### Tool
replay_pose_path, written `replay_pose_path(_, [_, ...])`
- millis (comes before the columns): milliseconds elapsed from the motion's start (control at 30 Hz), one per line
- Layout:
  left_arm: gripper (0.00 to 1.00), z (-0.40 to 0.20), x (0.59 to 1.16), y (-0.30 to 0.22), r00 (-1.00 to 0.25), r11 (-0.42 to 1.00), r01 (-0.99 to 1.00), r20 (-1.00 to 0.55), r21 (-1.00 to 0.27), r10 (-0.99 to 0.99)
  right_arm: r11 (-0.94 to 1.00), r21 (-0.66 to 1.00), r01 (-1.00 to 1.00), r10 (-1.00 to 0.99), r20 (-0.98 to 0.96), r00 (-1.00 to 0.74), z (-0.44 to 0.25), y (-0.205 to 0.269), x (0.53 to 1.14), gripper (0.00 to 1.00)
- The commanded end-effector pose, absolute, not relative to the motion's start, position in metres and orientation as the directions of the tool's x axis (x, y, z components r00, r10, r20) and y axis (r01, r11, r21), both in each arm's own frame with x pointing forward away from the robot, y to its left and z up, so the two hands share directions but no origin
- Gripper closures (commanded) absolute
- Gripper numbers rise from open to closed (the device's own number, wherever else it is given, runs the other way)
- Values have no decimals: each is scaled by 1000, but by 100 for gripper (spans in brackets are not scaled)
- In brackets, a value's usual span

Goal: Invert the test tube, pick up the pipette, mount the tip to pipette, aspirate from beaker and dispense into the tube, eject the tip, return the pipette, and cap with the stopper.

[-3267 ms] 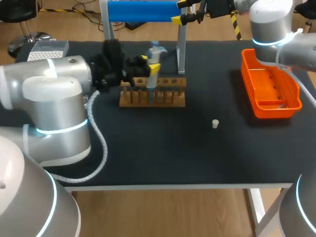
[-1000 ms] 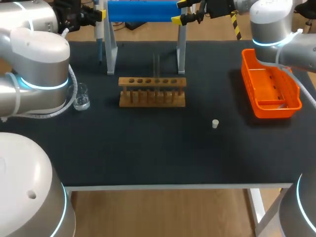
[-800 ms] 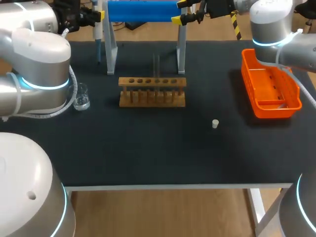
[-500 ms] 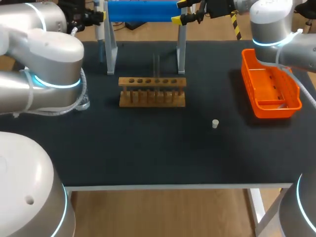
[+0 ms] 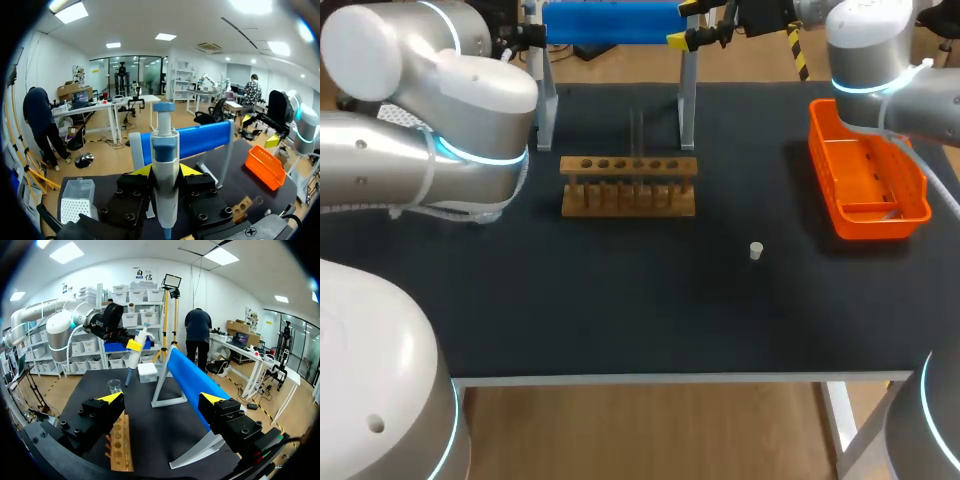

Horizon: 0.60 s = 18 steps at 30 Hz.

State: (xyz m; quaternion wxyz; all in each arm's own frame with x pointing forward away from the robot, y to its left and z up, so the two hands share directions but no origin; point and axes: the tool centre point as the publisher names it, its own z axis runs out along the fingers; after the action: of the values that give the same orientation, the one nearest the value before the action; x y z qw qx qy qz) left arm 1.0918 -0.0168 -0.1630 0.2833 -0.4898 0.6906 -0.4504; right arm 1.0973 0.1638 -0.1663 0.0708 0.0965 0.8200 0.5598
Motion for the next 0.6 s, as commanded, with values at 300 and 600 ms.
replay_pose_path(300, [100, -165, 1124, -21, -273, 117, -458, 14, -881, -962, 358, 930, 81, 234, -5, -972, -165, 163, 1099, 0])
replay_pose_path(600, [100, -166, 1144, -22, -267, 128, -469, 2, -874, -964, 358, 930, 81, 234, -5, -972, -165, 163, 1099, 0])
